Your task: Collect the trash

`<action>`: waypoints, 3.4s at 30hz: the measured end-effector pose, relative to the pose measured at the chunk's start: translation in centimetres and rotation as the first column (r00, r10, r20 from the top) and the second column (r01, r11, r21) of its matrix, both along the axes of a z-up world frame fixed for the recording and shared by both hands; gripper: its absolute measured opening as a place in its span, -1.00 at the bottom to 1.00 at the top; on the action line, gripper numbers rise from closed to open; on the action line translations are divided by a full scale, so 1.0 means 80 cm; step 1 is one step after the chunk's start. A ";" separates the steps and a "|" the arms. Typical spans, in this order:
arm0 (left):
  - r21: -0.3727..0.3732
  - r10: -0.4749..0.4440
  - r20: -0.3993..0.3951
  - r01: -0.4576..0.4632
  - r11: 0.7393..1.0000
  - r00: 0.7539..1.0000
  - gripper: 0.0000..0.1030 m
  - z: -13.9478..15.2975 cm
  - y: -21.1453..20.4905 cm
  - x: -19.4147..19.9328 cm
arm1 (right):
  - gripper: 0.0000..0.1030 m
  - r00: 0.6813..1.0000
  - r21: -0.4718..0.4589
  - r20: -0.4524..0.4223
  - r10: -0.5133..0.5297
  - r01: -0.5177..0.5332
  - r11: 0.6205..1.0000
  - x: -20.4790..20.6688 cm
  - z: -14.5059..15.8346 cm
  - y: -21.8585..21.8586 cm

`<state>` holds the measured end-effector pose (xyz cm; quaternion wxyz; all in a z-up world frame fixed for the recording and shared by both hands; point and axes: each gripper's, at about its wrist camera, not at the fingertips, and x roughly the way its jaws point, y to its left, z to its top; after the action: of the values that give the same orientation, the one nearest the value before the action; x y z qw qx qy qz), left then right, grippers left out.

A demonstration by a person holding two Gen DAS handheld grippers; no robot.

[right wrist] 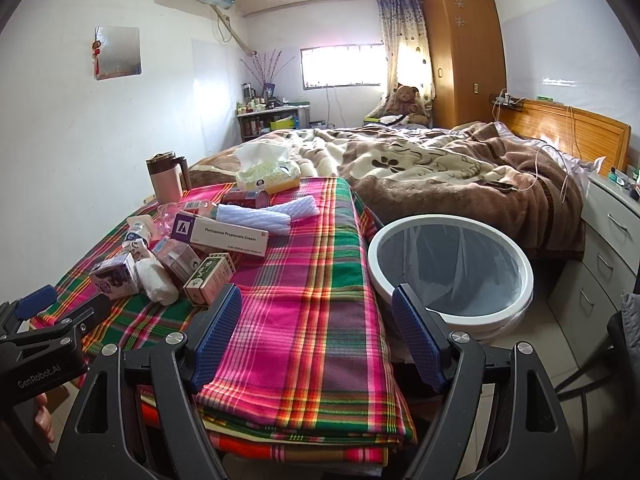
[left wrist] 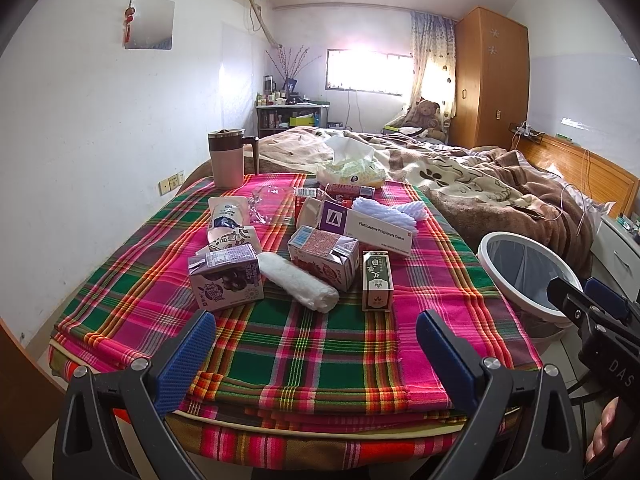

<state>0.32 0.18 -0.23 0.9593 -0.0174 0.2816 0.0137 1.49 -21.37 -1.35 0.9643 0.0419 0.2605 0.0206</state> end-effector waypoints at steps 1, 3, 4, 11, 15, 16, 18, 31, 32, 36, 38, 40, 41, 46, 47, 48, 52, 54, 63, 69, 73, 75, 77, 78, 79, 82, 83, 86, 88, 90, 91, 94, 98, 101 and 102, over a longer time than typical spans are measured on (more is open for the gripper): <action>-0.001 0.000 0.000 0.000 1.000 1.000 0.97 0.000 0.000 0.000 | 0.53 1.000 0.000 0.000 0.000 0.000 1.000 0.000 0.000 0.000; 0.000 0.000 0.000 0.000 1.000 1.000 0.97 0.000 0.000 0.000 | 0.53 1.000 0.000 -0.001 -0.001 0.001 1.000 0.000 0.000 0.000; -0.001 -0.001 0.000 0.001 1.000 1.000 0.97 0.000 0.000 0.000 | 0.53 1.000 -0.001 -0.001 -0.001 0.001 1.000 0.000 0.000 0.000; -0.001 -0.001 0.000 0.001 1.000 1.000 0.97 0.000 0.000 0.000 | 0.53 1.000 -0.001 0.000 0.000 0.000 1.000 0.000 0.000 0.000; 0.000 0.000 -0.002 0.000 1.000 1.000 0.97 -0.001 0.001 0.000 | 0.53 1.000 -0.001 0.000 0.000 0.000 1.000 0.000 0.000 0.001; -0.001 0.001 -0.003 -0.001 1.000 1.000 0.97 -0.001 0.001 0.001 | 0.53 1.000 0.000 0.000 0.000 0.000 1.000 0.000 0.000 0.000; -0.002 0.001 -0.003 -0.001 1.000 1.000 0.97 -0.001 0.002 0.001 | 0.53 1.000 -0.001 0.000 0.001 -0.001 1.000 0.000 -0.001 0.001; -0.006 0.051 -0.049 -0.051 0.999 0.997 0.97 -0.016 0.031 0.021 | 0.53 0.999 -0.004 -0.005 0.047 -0.047 0.999 0.023 -0.010 0.004; -0.016 0.050 -0.059 -0.051 0.999 0.997 0.97 -0.018 0.036 0.024 | 0.53 0.998 -0.002 -0.007 0.061 -0.061 0.998 0.029 -0.012 0.005; -0.060 0.054 -0.078 -0.059 0.996 0.995 0.97 -0.024 0.061 0.039 | 0.53 0.995 -0.008 -0.010 0.100 -0.101 0.995 0.049 -0.016 0.012; -0.049 0.078 -0.088 -0.082 0.995 0.993 0.97 -0.027 0.073 0.050 | 0.53 0.993 -0.025 -0.016 0.119 -0.119 0.993 0.062 -0.018 0.020; -0.039 0.097 -0.102 -0.101 0.994 0.990 0.96 -0.031 0.083 0.061 | 0.53 0.990 -0.034 -0.017 0.137 -0.138 0.990 0.072 -0.019 0.025; -0.043 0.107 -0.109 -0.112 0.993 0.988 0.95 -0.032 0.088 0.067 | 0.53 0.989 -0.037 -0.020 0.147 -0.148 0.988 0.077 -0.019 0.027; -0.042 0.147 -0.148 -0.155 0.987 0.978 0.93 -0.045 0.110 0.105 | 0.53 0.979 -0.054 -0.057 0.194 -0.197 0.979 0.107 -0.023 0.040; -0.049 0.150 -0.157 -0.160 0.986 0.976 0.92 -0.047 0.113 0.111 | 0.53 0.977 -0.060 -0.067 0.202 -0.206 0.977 0.113 -0.024 0.043; -0.053 0.151 -0.159 -0.161 0.986 0.976 0.92 -0.049 0.114 0.116 | 0.53 0.975 -0.064 -0.072 0.212 -0.217 0.974 0.118 -0.025 0.046; -0.058 0.151 -0.165 -0.163 0.985 0.975 0.81 -0.056 0.121 0.139 | 0.53 0.960 -0.088 -0.110 0.257 -0.267 0.960 0.142 -0.029 0.059; -0.061 0.159 -0.182 -0.173 0.983 0.970 0.78 -0.060 0.126 0.151 | 0.53 0.953 -0.092 -0.121 0.277 -0.288 0.953 0.150 -0.030 0.065; -0.069 0.149 -0.225 -0.168 0.983 0.963 0.58 -0.074 0.147 0.179 | 0.53 0.908 -0.126 -0.180 0.379 -0.403 0.906 0.186 -0.038 0.101; -0.091 0.156 -0.237 -0.182 0.979 0.959 0.56 -0.078 0.162 0.185 | 0.53 0.885 -0.165 -0.206 0.417 -0.452 0.877 0.202 -0.042 0.120; -0.085 0.152 -0.230 -0.175 0.981 0.961 0.56 -0.078 0.165 0.187 | 0.53 0.878 -0.179 -0.226 0.422 -0.463 0.868 0.209 -0.045 0.127; -0.079 0.155 -0.235 -0.178 0.981 0.960 0.56 -0.080 0.168 0.188 | 0.53 0.878 -0.172 -0.231 0.420 -0.462 0.870 0.212 -0.046 0.127; -0.092 0.152 -0.248 -0.180 0.979 0.957 0.56 -0.083 0.171 0.188 | 0.48 0.878 -0.163 -0.232 0.418 -0.459 0.874 0.214 -0.046 0.127; -0.104 0.144 -0.250 -0.175 0.979 0.957 0.56 -0.085 0.172 0.188 | 0.43 0.879 -0.162 -0.228 0.418 -0.458 0.874 0.214 -0.046 0.127; -0.112 0.137 -0.249 -0.169 0.979 0.959 0.55 -0.085 0.174 0.188 | 0.31 0.878 -0.162 -0.229 0.421 -0.461 0.872 0.213 -0.046 0.128; -0.137 0.115 -0.250 -0.152 0.979 0.962 0.51 -0.085 0.175 0.188 | 0.03 0.878 -0.168 -0.232 0.418 -0.459 0.872 0.213 -0.047 0.129; -0.150 0.101 -0.249 -0.142 0.978 0.963 0.51 -0.085 0.175 0.188 | -0.10 0.877 -0.166 -0.233 0.420 -0.462 0.871 0.213 -0.046 0.129; -0.182 0.076 -0.254 -0.125 0.975 0.964 0.50 -0.085 0.176 0.188 | -0.27 0.872 -0.160 -0.239 0.426 -0.468 0.869 0.213 -0.046 0.127; -0.181 0.081 -0.249 -0.129 0.975 0.965 0.50 -0.083 0.175 0.186 | -0.32 0.867 -0.160 -0.242 0.436 -0.479 0.863 0.211 -0.045 0.128; -0.181 0.079 -0.244 -0.126 0.975 0.966 0.50 -0.082 0.173 0.184 | -0.33 0.858 -0.154 -0.249 0.449 -0.493 0.856 0.211 -0.044 0.127; -0.184 0.076 -0.241 -0.122 0.975 0.968 0.50 -0.081 0.173 0.182 | -0.33 0.850 -0.139 -0.252 0.463 -0.505 0.852 0.212 -0.043 0.126; -0.172 0.068 -0.247 -0.113 0.979 0.967 0.50 -0.081 0.171 0.183 | -0.26 0.833 -0.088 -0.267 0.485 -0.522 0.848 0.220 -0.044 0.120; -0.130 0.064 -0.254 -0.100 0.987 0.965 0.50 -0.083 0.169 0.185 | 0.08 0.803 -0.074 -0.316 0.505 -0.551 0.831 0.228 -0.055 0.126; -0.111 0.069 -0.252 -0.099 0.989 0.965 0.51 -0.082 0.172 0.187 | 0.09 0.804 -0.085 -0.320 0.501 -0.551 0.830 0.228 -0.058 0.131; -0.115 0.066 -0.254 -0.098 0.989 0.965 0.51 -0.083 0.173 0.188 | 0.09 0.805 -0.078 -0.320 0.500 -0.548 0.833 0.228 -0.058 0.132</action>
<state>15.33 14.04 -6.87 0.9117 -0.0878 0.3995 0.0378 19.75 -10.82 -5.98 0.8726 -0.1099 0.3995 0.2585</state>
